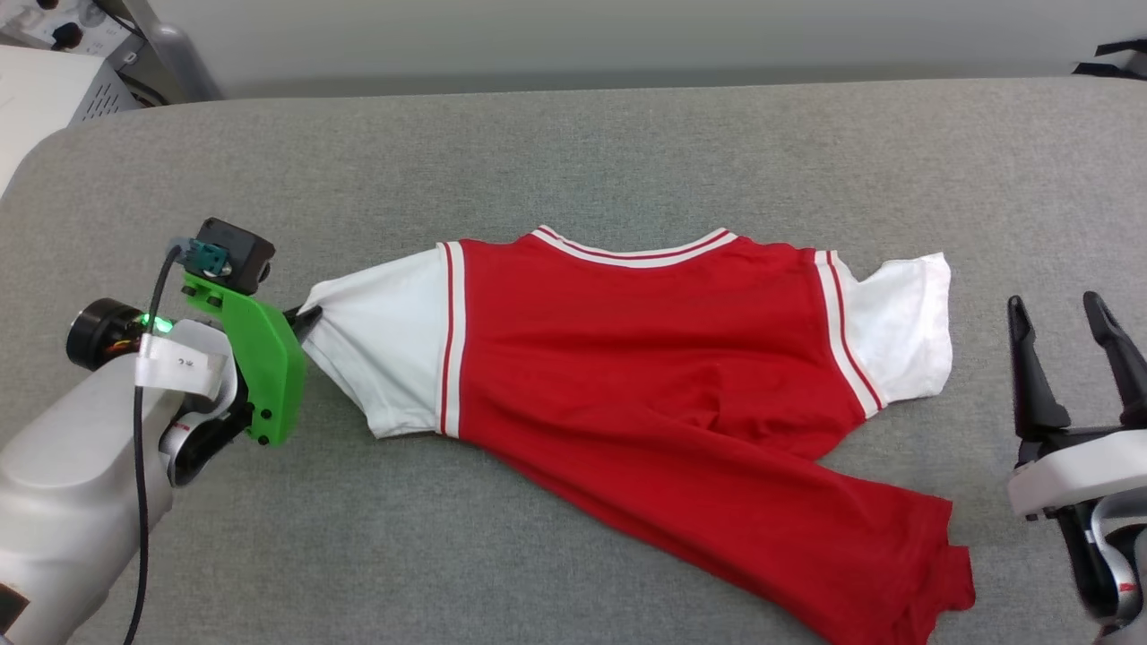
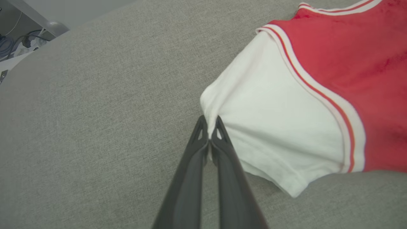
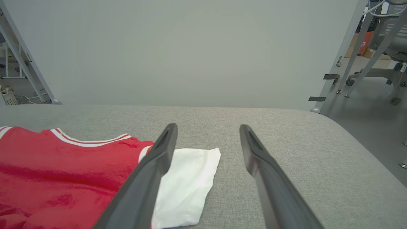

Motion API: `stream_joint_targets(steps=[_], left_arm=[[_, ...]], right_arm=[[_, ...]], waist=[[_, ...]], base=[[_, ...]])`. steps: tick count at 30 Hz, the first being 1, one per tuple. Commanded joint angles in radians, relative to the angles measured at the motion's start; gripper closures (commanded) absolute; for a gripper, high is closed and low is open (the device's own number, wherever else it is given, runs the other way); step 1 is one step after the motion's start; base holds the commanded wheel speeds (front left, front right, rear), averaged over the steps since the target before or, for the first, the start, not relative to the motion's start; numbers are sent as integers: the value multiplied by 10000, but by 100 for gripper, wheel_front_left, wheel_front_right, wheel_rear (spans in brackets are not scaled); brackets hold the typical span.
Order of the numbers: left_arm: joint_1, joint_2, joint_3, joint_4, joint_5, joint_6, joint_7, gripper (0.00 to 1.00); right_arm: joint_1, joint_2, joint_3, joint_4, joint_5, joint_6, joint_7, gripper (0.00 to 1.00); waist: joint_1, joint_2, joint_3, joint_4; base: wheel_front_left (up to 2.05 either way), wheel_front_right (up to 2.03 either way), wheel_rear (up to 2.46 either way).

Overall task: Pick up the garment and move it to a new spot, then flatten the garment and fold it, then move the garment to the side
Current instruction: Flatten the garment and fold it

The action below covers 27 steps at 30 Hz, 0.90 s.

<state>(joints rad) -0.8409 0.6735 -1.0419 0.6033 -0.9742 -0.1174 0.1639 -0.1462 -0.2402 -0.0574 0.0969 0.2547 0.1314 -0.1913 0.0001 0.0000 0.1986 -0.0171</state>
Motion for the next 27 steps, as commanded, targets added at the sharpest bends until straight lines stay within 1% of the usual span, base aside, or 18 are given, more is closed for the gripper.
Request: stream_joint_targets(steps=[1, 3, 6, 11, 14, 15, 16, 19, 22, 25, 27], left_arm=[[50, 193, 126, 10, -51, 117, -192, 100], [44, 320, 267, -41, -78, 221, -424, 100], [24, 510, 455, -221, -126, 351, -688, 100], [-39, 758, 615, -661, -44, 625, -968, 100], [-93, 794, 665, -1012, 43, 819, -1102, 100], [-158, 757, 603, -1380, 261, 1033, -1191, 100], [-182, 722, 608, -1526, 302, 1114, -1234, 100], [-269, 683, 584, -1897, 489, 1314, -1335, 100], [-355, 654, 593, -2206, 611, 1473, -1417, 100], [-463, 650, 617, -2525, 722, 1607, -1488, 100], [-540, 651, 645, -2715, 787, 1698, -1536, 100]], right_arm=[[-189, -220, -93, -146, -97, -7, 152, 0], [-394, -548, -150, -332, -109, -7, 489, 0], [-852, -1256, -133, -550, -1, -7, 1172, 0], [-1834, -2417, 476, -670, 738, -7, 2608, 0], [-2535, -3256, 1214, -514, 1450, -7, 3936, 0], [-3190, -4109, 2180, -269, 2300, -7, 5352, 0], [-3445, -4429, 2566, -183, 2679, -7, 5899, 0], [-4145, -5113, 3517, 7, 3615, -7, 7275, 0], [-4740, -5470, 4186, 259, 4251, -7, 8326, 0], [-5308, -5573, 4716, 671, 4713, -7, 9189, 0], [-5644, -5568, 5022, 914, 4845, -7, 9577, 0]], waist=[[-1, 0, -96, 132], [-1, 0, -112, 206], [-1, 0, -70, 354], [-1, 0, 145, 592], [-1, 0, 394, 777], [-1, 0, 635, 967], [-1, 0, 740, 1038], [-1, 0, 1024, 1209], [-1, 0, 1293, 1342], [-1, 0, 1614, 1488], [-1, 0, 1817, 1571]], base=[[0, 0, 0], [0, 0, 0], [0, 0, 0], [0, 0, 0], [0, 0, 0], [0, 0, 0], [0, 0, 0], [0, 0, 0], [0, 0, 0], [0, 0, 0], [0, 0, 0]])
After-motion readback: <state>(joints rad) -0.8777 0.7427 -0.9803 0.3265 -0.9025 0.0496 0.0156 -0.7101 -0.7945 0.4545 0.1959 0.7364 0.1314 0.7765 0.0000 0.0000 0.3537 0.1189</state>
